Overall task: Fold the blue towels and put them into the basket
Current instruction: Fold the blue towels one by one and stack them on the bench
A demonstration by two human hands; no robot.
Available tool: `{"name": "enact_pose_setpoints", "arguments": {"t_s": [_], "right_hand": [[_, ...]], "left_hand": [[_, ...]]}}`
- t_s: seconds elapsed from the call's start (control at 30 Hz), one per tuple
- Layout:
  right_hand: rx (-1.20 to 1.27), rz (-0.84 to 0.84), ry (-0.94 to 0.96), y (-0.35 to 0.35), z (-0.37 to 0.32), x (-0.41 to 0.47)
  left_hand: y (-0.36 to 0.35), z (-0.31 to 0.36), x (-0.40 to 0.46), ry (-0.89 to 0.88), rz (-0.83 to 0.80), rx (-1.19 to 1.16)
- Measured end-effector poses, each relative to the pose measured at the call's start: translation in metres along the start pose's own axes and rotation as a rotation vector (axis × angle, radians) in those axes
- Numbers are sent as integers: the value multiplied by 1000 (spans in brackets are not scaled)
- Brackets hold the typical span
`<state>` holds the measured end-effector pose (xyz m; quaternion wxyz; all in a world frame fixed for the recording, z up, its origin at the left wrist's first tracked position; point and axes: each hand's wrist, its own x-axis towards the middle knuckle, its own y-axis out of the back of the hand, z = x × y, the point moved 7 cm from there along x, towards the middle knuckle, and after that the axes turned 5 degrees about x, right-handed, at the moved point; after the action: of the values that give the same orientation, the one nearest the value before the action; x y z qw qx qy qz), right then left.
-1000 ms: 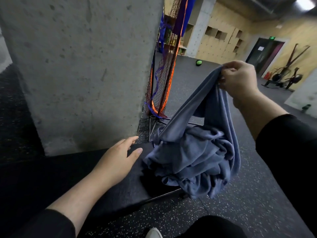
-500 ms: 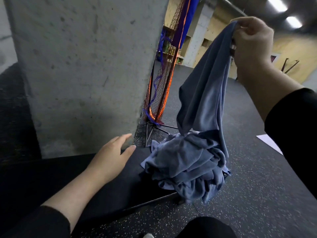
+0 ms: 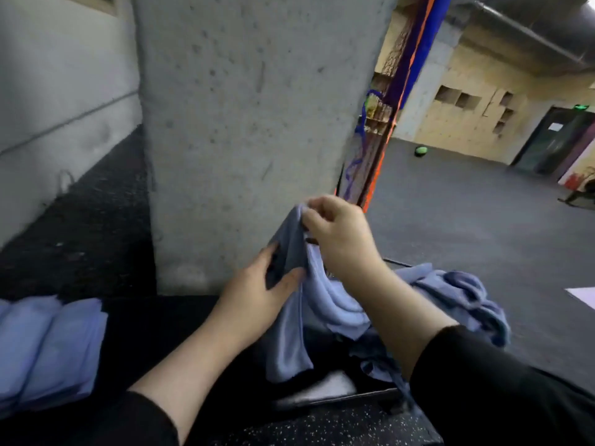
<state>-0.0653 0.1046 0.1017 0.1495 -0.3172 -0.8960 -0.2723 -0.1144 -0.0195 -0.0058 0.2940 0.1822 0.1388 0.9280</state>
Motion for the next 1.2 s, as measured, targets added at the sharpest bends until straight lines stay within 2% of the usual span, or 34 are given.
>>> {"name": "enact_pose_setpoints", "arguments": {"t_s": [0.1, 0.2, 0.33, 0.5, 0.63, 0.77, 0.9, 0.97, 1.07, 1.13, 1.2], "right_hand": [[-36, -93, -53, -48, 33, -24], [-29, -148, -80, -75, 55, -36], [-19, -227, -115, -101, 76, -41], [-34, -217, -85, -114, 76, -29], [-119, -311, -147, -117, 98, -30], [65, -533, -97, -133, 99, -43], [-48, -455, -36, -134, 98, -41], [-57, -360, -55, -123, 103, -33], [33, -167, -195, -94, 116, -14], [0, -205, -305, -86, 134, -9], [-165, -396, -303, -90, 146, -12]], "left_hand": [[13, -23, -10, 143, -4, 170], [38, -51, -21, 243, 44, 220], [85, -72, -30, 288, 200, 283], [111, -92, -35, 326, 165, 514], [120, -90, -29, 335, 230, 450], [99, -75, -14, 247, 153, 255], [82, -72, -3, 251, 129, 119], [77, -75, 2, 258, 80, 186], [74, -90, 1, 343, -27, 408], [81, -99, 1, 391, 32, 472], [91, -100, 3, 400, 153, 371]]}}
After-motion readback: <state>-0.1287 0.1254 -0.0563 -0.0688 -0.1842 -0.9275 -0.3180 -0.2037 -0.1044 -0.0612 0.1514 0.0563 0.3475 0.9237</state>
